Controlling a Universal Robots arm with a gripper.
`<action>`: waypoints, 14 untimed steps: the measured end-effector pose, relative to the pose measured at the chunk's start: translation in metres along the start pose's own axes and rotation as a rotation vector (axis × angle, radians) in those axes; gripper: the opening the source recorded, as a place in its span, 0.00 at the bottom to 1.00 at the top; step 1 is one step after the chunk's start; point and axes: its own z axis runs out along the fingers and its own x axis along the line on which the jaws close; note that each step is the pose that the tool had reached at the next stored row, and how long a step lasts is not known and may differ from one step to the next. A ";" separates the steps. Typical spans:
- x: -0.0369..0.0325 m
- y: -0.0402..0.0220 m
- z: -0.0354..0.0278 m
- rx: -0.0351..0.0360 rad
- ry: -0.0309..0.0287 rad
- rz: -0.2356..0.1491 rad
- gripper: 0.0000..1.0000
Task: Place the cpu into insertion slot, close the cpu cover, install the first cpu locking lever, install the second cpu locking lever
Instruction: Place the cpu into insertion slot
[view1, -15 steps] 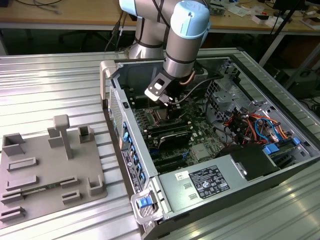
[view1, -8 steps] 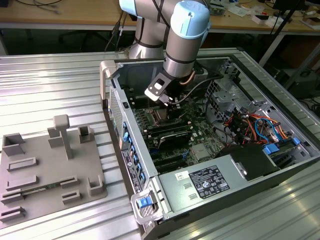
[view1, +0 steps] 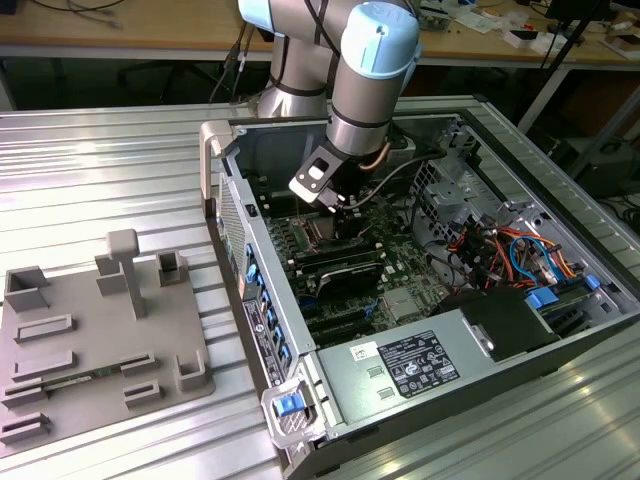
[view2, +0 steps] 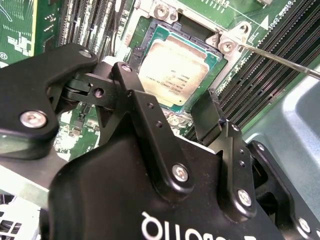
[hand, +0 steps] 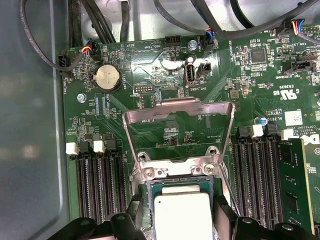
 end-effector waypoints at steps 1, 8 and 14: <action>0.0000 0.0000 0.0000 0.0000 0.0000 0.000 0.67; 0.0000 0.0001 -0.0010 -0.0001 -0.0002 0.000 0.67; 0.0000 0.0003 -0.0052 -0.0001 -0.0020 0.000 0.67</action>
